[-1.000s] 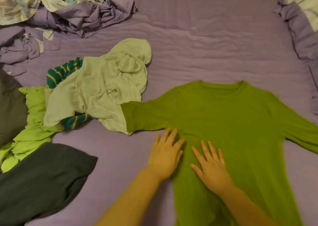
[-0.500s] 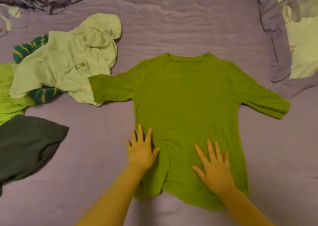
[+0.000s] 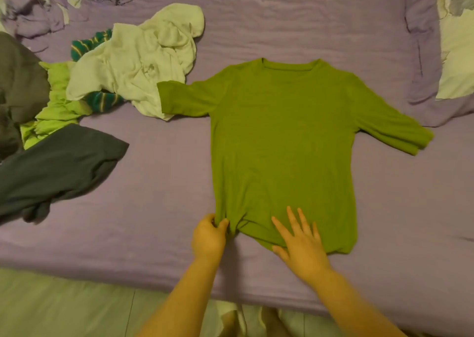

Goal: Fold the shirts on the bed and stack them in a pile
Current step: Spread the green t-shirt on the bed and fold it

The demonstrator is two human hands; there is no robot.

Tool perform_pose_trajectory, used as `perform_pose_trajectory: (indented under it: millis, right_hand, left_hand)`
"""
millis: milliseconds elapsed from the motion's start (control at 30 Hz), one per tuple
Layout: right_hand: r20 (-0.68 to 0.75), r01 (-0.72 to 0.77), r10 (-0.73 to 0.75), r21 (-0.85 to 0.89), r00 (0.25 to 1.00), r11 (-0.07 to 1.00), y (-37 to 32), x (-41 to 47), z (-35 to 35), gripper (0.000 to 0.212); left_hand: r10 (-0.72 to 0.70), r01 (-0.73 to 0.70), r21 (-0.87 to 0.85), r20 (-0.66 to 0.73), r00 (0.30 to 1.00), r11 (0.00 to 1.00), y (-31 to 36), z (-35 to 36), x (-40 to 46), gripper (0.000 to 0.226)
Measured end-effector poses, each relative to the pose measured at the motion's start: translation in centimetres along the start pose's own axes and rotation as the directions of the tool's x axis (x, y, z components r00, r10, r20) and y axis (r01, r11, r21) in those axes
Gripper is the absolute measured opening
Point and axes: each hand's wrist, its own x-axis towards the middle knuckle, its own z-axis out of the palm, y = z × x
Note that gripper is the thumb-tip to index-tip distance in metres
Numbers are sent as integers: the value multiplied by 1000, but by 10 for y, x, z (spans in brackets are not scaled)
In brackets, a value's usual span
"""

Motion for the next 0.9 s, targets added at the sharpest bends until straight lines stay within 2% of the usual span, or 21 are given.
perform_pose_trajectory:
  millis: [67,200,300,400,500,533,567,600,667,733,767,800,867,900]
  right_hand:
    - [-5,14,-14,-2,1000,1000,-12,-1,3,83]
    - [2,9,-9,-7,1000,1000,-16,-8,13,85]
    - [-37,-1,1,1,999,1000,-14,-14,18,79]
    - [-87,-16,20,47,996,999,-13,-16,19,71]
    - [-111,-19,23,38,994,999,-12,-14,19,48]
    - [-123,-13,20,54,992,998,-12,-14,19,34]
    - [-133,1,9,72,991,997,-11,-14,20,24]
    - [-144,16,-3,84,990,996,-10,-15,23,23]
    - [-158,32,-10,143,987,989,-7,-16,26,39]
    - [-235,2,52,225,971,974,-3,-19,25,48]
    - [-278,-39,115,267,954,963,1,-22,25,49]
    - [-308,-88,186,306,933,948,6,-25,23,49]
    - [-331,-206,336,371,882,906,20,-33,20,43]
    - [-320,-273,407,390,856,879,28,-35,20,38]
  left_hand:
    - [4,3,-160,43,999,987,3,-7,-2,12]
    - [85,-55,-343,74,994,938,3,-34,-2,27]
    - [70,-27,-360,106,992,933,-11,-55,4,22]
    - [-27,84,-321,177,984,943,-24,-64,6,23]
    - [-32,162,-393,316,948,905,-28,-68,1,10]
    - [-13,151,-407,322,947,901,-31,-68,1,16]
    - [11,106,-382,294,956,918,-35,-68,3,27]
    - [40,35,-303,237,971,952,-39,-67,6,37]
    - [107,-106,-13,97,989,994,-50,-63,11,48]
    - [262,-243,299,-23,965,923,-54,-56,9,52]
    - [386,-338,401,-43,922,852,-54,-49,6,49]
    - [526,-452,462,-37,850,763,-52,-39,3,44]
    - [721,-663,505,110,684,552,-41,-13,-9,32]
    - [749,-737,486,222,624,470,-34,1,-17,32]
